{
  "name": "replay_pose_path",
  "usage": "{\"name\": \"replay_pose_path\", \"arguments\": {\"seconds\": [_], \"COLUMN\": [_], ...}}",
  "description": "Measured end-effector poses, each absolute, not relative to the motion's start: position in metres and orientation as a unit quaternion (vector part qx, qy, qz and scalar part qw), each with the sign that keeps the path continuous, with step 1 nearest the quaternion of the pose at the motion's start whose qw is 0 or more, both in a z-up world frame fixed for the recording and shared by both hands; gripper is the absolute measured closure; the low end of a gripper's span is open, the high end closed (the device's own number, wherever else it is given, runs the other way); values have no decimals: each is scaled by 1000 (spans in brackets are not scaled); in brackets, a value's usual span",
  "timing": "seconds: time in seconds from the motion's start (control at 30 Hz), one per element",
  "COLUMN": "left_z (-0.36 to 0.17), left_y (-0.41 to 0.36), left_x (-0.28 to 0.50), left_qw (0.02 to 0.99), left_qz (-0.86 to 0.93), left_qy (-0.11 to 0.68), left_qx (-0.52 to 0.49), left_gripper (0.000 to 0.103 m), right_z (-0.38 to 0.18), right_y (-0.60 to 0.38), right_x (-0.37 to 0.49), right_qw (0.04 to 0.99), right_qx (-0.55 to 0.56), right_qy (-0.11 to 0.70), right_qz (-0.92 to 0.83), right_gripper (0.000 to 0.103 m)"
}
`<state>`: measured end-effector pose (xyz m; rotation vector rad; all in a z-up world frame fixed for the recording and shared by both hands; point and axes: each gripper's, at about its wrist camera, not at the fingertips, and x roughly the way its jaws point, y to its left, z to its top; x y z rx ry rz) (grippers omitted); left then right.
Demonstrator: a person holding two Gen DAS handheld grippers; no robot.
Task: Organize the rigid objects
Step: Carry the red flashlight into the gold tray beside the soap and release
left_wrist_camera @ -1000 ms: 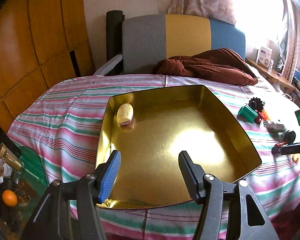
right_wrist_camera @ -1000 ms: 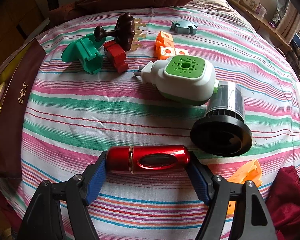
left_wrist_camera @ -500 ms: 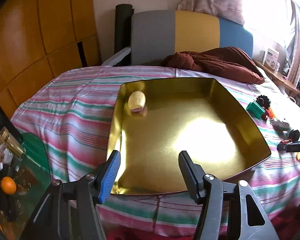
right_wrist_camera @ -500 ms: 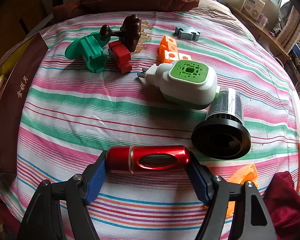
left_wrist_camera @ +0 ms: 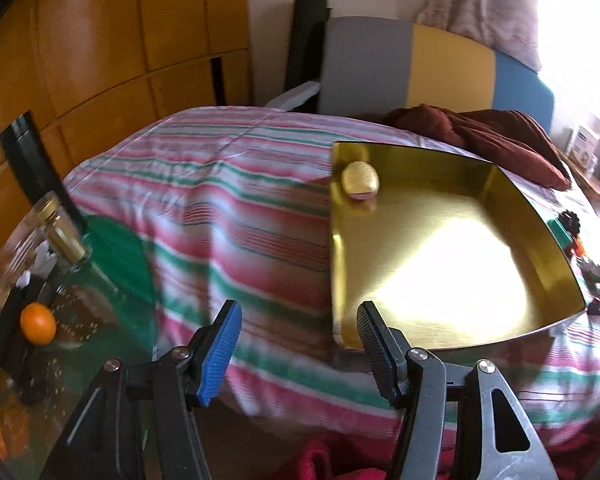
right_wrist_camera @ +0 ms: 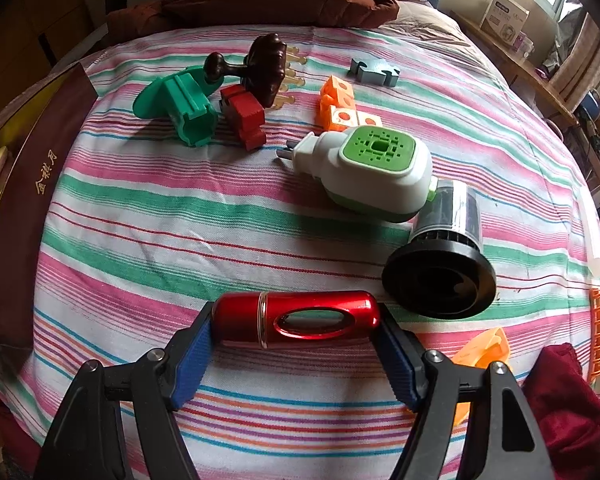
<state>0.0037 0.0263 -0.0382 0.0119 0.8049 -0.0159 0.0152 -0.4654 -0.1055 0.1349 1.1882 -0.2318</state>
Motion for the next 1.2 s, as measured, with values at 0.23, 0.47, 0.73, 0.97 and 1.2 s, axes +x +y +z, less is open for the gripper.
{"name": "replay_pose_path", "arguments": {"seconds": [0.23, 0.47, 0.73, 0.97, 1.2], "left_z": [-37, -37, -35, -37, -45], "left_y": [40, 36, 34, 40, 44], "left_x": [2, 1, 1, 3, 6], "left_qw": [923, 924, 925, 923, 917], "left_qz": [5, 0, -5, -2, 1], "left_qy": [384, 383, 380, 385, 398], "left_qx": [-5, -3, 0, -7, -17], "left_gripper": [42, 42, 42, 42, 42], "right_z": [-38, 5, -4, -26, -51], "right_y": [-424, -322, -206, -151, -124], "right_x": [14, 35, 86, 125, 160], "right_qw": [874, 897, 876, 858, 841], "right_qx": [43, 0, -49, -87, -91], "right_qy": [479, 439, 454, 475, 507], "right_qz": [-71, 46, 153, 173, 166], "right_gripper": [27, 27, 27, 27, 27]}}
